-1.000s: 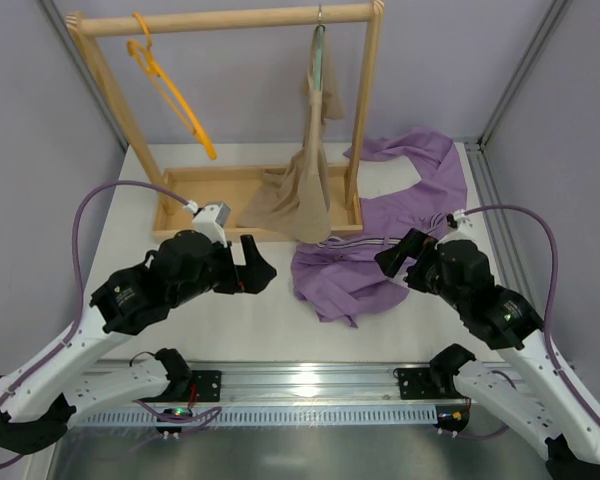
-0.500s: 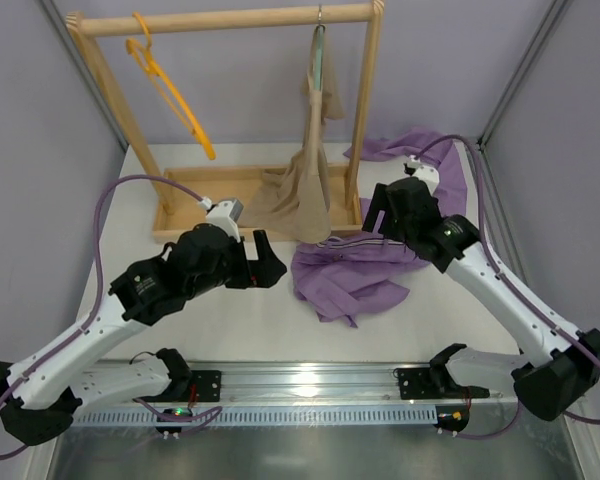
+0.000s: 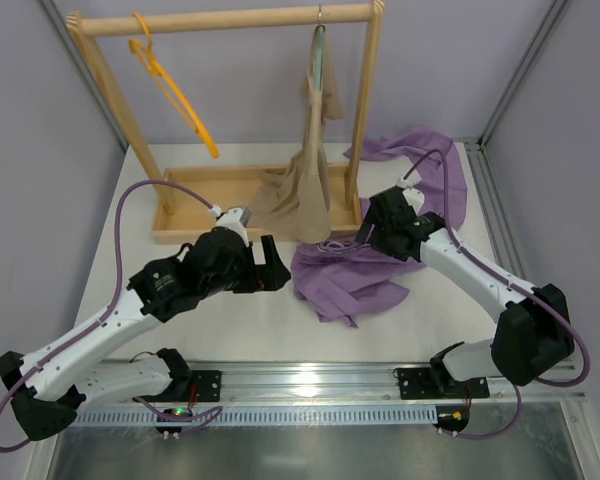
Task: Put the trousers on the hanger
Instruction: Fold the trousers
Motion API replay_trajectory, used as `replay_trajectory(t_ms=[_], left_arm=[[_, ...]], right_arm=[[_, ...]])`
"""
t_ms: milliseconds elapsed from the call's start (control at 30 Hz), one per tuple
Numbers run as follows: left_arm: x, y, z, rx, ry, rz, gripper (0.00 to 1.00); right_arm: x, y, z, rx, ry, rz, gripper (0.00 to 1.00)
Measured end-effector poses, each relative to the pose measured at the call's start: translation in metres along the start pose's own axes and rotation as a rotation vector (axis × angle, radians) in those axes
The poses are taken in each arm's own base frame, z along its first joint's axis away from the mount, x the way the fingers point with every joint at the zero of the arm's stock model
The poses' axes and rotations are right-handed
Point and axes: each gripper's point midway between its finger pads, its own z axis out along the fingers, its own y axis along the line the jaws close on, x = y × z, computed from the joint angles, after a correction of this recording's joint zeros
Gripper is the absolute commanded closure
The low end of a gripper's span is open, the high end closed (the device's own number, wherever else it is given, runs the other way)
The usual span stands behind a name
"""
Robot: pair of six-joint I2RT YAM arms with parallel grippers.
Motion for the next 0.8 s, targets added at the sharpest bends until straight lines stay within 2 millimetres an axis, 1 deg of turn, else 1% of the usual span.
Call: replay_trajectory(t_ms=[33,100,133,167,200,233,367,433,533,633,800], left_arm=[[0.001,0.001,0.001,-0.004,0.003,-0.003,0.00],[0.003,0.003,0.002,-0.007,0.005,-0.005,0.00],[0.004,0.004,0.002,-0.009,0.006,-0.004,0.00],[0.005,0.005,0.002,-0.011,0.007,-0.004,0.00],[0.006,0.007,0.002,-0.014,0.005,-0.004,0.00],[0.007,0.009,0.003,-0.018,0.004,-0.004,0.00],[0.009,0.011,0.006,-0.024,0.005,-0.005,0.00],[0.012,0.013,0.009,-0.026,0.008,-0.008,0.00],[0.017,0.015,0.016,-0.026,0.020,-0.015,0.01],[0.023,0.012,0.027,-0.017,0.043,-0.028,0.01],[0.042,0.008,0.046,0.016,0.112,-0.032,0.01]], right_arm=[[0.006,-0.002,0.005,0.006,0.018,-0.002,0.33],[0.017,-0.005,0.010,0.005,0.044,0.002,0.49],[0.022,-0.007,0.011,0.003,0.053,0.001,0.69],[0.025,-0.009,0.012,0.000,0.061,-0.004,0.82],[0.029,-0.011,0.011,-0.008,0.069,-0.009,0.92],[0.032,-0.012,0.010,-0.015,0.075,-0.009,0.96],[0.049,-0.016,-0.004,-0.092,0.092,-0.008,0.96],[0.063,-0.013,-0.017,-0.166,0.100,-0.009,0.96],[0.084,-0.003,-0.036,-0.293,0.105,0.010,0.96],[0.102,0.001,-0.045,-0.381,0.113,0.057,0.96],[0.122,0.009,-0.052,-0.472,0.131,0.126,0.96]])
